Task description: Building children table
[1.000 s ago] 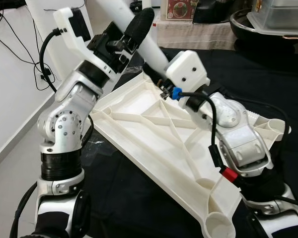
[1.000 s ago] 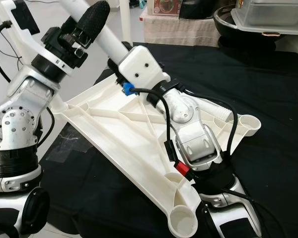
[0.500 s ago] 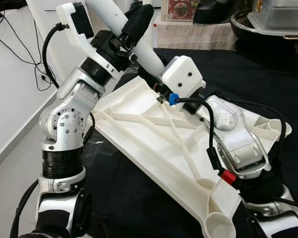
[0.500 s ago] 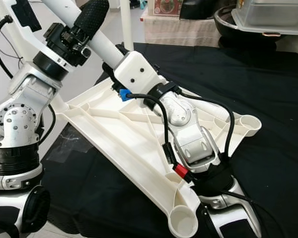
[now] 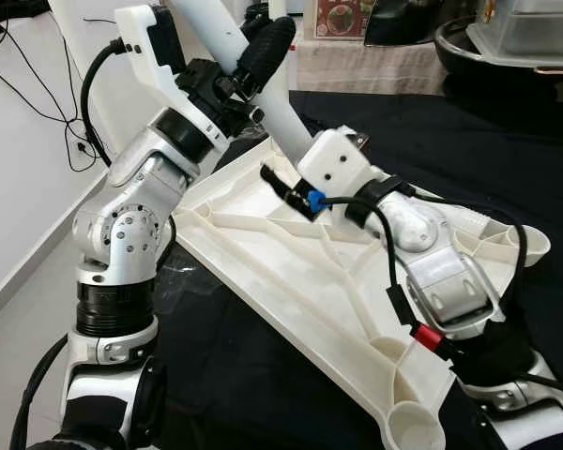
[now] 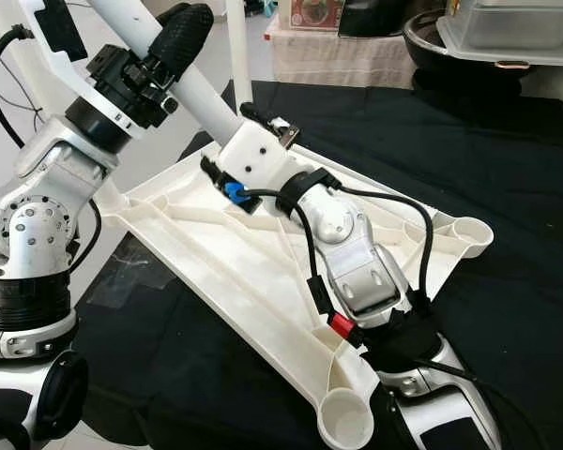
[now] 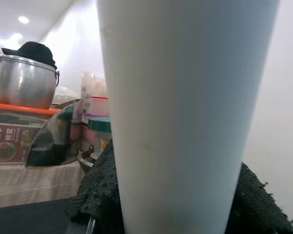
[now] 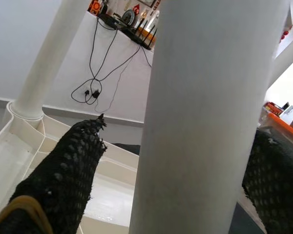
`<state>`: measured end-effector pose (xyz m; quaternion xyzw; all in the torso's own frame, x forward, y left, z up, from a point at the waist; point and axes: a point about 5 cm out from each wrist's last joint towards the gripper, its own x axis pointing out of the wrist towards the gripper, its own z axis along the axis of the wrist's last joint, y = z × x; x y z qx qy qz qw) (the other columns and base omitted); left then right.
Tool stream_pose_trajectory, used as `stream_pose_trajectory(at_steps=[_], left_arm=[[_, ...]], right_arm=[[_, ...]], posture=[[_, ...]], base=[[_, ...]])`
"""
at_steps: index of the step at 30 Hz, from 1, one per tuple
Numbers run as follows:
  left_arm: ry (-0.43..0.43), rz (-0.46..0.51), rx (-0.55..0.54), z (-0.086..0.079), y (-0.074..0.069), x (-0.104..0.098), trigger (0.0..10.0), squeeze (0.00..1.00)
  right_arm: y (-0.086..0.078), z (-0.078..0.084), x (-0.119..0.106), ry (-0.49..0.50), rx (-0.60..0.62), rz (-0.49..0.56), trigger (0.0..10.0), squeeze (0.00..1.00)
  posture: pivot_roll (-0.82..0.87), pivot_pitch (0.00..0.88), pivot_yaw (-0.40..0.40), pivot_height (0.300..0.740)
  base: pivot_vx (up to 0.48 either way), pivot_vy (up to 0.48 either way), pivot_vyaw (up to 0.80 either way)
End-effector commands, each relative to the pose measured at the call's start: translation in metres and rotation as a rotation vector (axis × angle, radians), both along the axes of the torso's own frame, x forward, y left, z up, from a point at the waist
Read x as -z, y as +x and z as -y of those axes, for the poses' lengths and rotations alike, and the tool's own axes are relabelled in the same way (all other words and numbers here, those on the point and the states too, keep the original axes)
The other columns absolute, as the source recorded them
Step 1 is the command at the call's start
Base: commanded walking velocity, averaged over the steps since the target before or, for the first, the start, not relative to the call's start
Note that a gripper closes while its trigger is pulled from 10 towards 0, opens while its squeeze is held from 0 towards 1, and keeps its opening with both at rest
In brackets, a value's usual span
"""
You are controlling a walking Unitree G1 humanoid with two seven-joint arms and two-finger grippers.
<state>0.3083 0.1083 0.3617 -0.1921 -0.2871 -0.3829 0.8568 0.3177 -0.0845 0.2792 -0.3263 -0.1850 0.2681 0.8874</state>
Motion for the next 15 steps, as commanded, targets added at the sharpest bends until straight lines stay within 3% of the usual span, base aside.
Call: stream_pose_trajectory(at_steps=[1,3,4,11,15], left_arm=[[0.001,0.055,0.003,0.002,-0.006,-0.009,0.0,0.0],[0.001,0.055,0.004,0.002,-0.006,-0.009,0.0,0.0],[0.003,0.056,0.009,0.003,-0.006,-0.009,0.0,0.0],[0.019,0.053,0.031,0.007,-0.006,-0.006,0.0,0.0],[0.024,0.05,0.046,0.012,-0.007,-0.004,0.0,0.0]], right_arm=[[0.001,-0.003,0.005,-0.018,0.006,-0.015,10.0,1.0],[0.002,-0.003,0.005,-0.022,0.014,-0.017,10.0,1.0],[0.004,-0.003,0.01,-0.036,0.026,-0.047,10.0,0.0],[0.01,-0.005,0.026,-0.047,0.085,-0.176,10.0,0.0],[0.011,-0.008,0.029,-0.045,0.093,-0.198,10.0,0.0]], posture=[[-0.07,0.086,0.062,0.74],[-0.07,0.086,0.062,0.74],[-0.07,0.086,0.061,0.74],[-0.07,0.086,0.061,0.74],[-0.07,0.091,0.063,0.74]], base=[[0.0,0.0,0.0],[0.0,0.0,0.0],[0.0,0.0,0.0],[0.0,0.0,0.0],[0.0,0.0,0.0]])
